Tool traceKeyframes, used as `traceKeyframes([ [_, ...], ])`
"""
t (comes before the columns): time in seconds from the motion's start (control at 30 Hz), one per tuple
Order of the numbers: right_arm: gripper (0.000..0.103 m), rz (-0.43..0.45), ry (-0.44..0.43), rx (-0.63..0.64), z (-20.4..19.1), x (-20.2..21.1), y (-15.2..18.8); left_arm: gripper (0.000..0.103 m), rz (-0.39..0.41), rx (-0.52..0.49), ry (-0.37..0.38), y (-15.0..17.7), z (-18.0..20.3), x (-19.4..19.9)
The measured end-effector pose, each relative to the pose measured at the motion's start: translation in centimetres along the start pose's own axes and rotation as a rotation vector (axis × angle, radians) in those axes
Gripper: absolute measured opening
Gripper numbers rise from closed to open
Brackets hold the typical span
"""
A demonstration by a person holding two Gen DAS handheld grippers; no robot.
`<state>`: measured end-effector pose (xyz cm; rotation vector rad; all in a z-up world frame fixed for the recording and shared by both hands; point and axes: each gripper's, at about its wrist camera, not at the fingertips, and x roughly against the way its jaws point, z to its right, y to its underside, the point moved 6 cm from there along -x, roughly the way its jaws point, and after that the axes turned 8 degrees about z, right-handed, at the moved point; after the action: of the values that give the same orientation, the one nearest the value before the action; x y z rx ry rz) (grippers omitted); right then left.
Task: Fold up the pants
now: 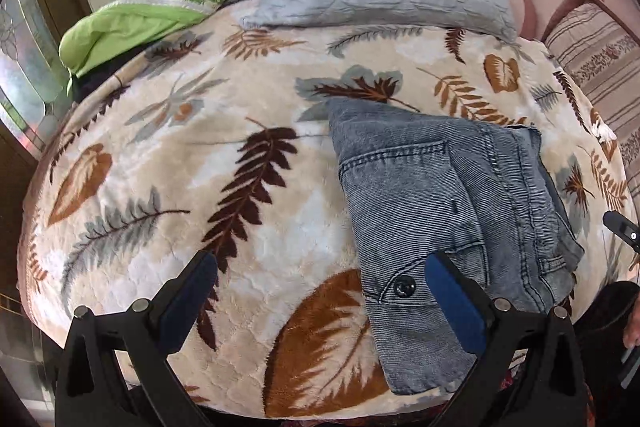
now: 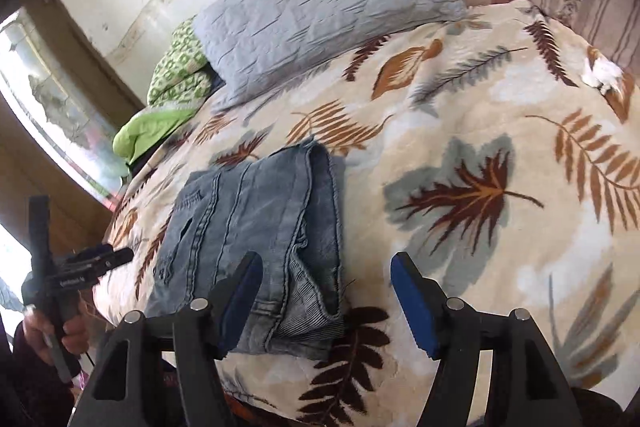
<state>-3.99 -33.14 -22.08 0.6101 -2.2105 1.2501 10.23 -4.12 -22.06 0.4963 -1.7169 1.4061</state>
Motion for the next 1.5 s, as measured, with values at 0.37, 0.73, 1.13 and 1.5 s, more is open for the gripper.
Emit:
traceKeyframes([
  [0.37, 0.064, -0.182, 0.063, 0.158, -2.8, -6.0, 4.4, 0.103, -0.093, -0.064, -0.019, 2.6, 1.9, -4.3],
  [0.73, 0.064, -0.086, 0.006, 0.15, -4.9, -6.7, -2.6, 0.103, -0.011, -0.018, -0.043, -4.1, 0.6, -3.9],
  [1.13, 0.065, -0.189, -0.035, 0.014, -4.1, -14.0, -2.8, 0.103, -0.11, -0.014, -0.066, -3.9, 1.6, -9.5],
  [1.5, 0.065, -0.166, -0.003, 0.042, -1.8, -6.8, -1.5, 0.103, -0.014, -0.06, 0.004, -0.9, 0.8, -2.6],
])
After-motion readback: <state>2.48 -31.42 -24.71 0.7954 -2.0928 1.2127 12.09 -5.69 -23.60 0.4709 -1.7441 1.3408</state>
